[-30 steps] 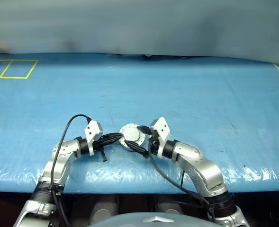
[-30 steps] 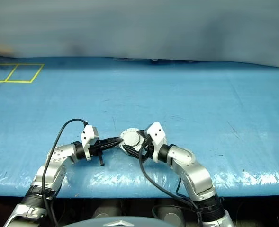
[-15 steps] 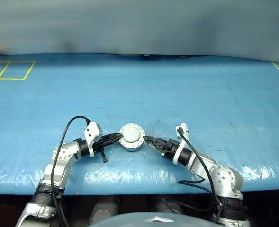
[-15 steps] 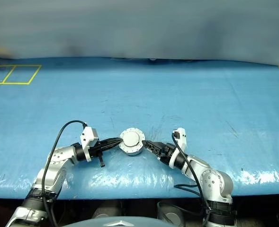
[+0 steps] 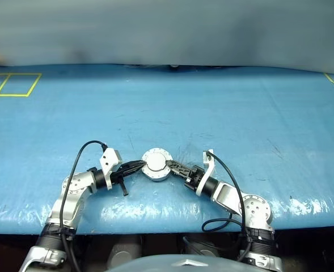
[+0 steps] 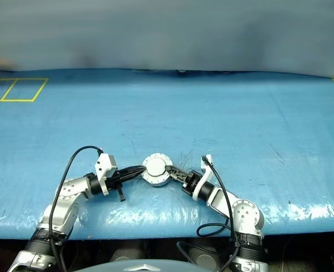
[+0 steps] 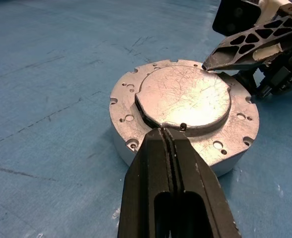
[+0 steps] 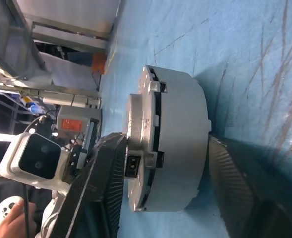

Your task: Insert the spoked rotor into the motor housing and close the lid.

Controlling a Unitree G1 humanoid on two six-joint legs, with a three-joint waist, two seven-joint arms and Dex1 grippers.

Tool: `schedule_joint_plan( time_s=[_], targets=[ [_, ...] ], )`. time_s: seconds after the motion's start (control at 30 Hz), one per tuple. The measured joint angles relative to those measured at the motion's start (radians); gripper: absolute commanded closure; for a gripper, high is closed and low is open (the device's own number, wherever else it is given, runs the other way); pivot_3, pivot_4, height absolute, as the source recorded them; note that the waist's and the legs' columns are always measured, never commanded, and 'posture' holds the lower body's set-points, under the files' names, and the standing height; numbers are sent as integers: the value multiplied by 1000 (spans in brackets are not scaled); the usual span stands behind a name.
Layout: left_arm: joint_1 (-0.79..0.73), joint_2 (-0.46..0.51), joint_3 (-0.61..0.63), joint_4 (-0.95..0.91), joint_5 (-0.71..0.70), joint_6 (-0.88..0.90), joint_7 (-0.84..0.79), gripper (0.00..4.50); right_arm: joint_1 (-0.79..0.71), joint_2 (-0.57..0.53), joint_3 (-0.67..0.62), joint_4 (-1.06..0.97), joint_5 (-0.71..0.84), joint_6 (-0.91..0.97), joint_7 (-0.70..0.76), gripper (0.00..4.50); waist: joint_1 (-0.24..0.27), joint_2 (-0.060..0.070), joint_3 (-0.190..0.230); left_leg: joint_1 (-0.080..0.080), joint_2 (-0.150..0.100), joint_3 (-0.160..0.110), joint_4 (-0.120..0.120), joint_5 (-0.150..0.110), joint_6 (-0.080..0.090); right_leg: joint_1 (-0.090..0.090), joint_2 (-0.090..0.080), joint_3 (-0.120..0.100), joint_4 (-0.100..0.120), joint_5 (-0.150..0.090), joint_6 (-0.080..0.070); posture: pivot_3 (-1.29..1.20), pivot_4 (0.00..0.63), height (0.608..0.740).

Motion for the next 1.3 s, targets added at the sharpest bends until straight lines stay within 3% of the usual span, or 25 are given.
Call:
schedule_joint_plan(
  time_s=[0.07,0.1,0.33,0.5,0.6,0.67,0.73,0.97,1.0,1.3],
  targets=[
    [4,1,1,0,2,1,1,4500,0,-4,1,-4,12,0,4,3295,1,0,0,0,0,0,0,0,0,0,0,0,0,0,0,0,150,740],
    [5,2,1,0,2,1,2,4500,0,-5,2,-6,15,-1,4,3374,1,0,0,0,0,0,0,0,0,0,0,0,0,0,0,0,150,740],
    [-23,-20,13,21,-13,41,22,4500,-6,3,-1,-2,23,-27,-27,3374,2,0,0,0,0,0,1,0,0,0,0,-1,1,0,0,0,150,740],
    [-101,-109,128,102,-153,190,91,4500,-21,55,-72,28,81,-57,-93,3374,0,-1,1,-1,0,-1,1,1,0,-2,2,-1,2,0,0,0,150,740],
    [-73,-310,102,69,-138,180,244,3878,-42,78,-145,47,125,-116,-148,3374,10,1,0,-4,-7,1,4,-1,5,-1,-3,0,1,0,5,0,150,740],
    [-43,-403,62,56,-148,187,292,3220,-69,82,-173,50,141,-159,-183,3374,5,-1,1,-15,-6,0,14,-2,6,-9,-4,1,3,0,7,0,150,740],
    [-43,-415,101,12,-218,236,321,2503,-81,88,-207,50,182,-203,-192,3374,-11,-2,2,-22,-5,2,16,0,2,-18,-4,2,6,0,7,0,150,740],
    [-31,-467,205,-80,-448,417,358,179,-102,89,-175,32,296,-238,-190,3374,-19,1,2,-22,-3,4,18,-2,6,-18,0,2,8,0,6,0,150,740],
    [-31,-475,206,-85,-465,430,363,6,-108,89,-161,27,308,-237,-190,3374,-18,1,2,-22,-4,4,19,-2,6,-17,2,2,8,0,6,0,150,740],
    [-43,-503,270,-119,-738,659,427,6,-110,80,-68,-4,410,-223,-190,3374,-10,1,2,-22,-4,4,20,-2,7,-17,2,2,9,1,7,0,150,740]
  ],
)
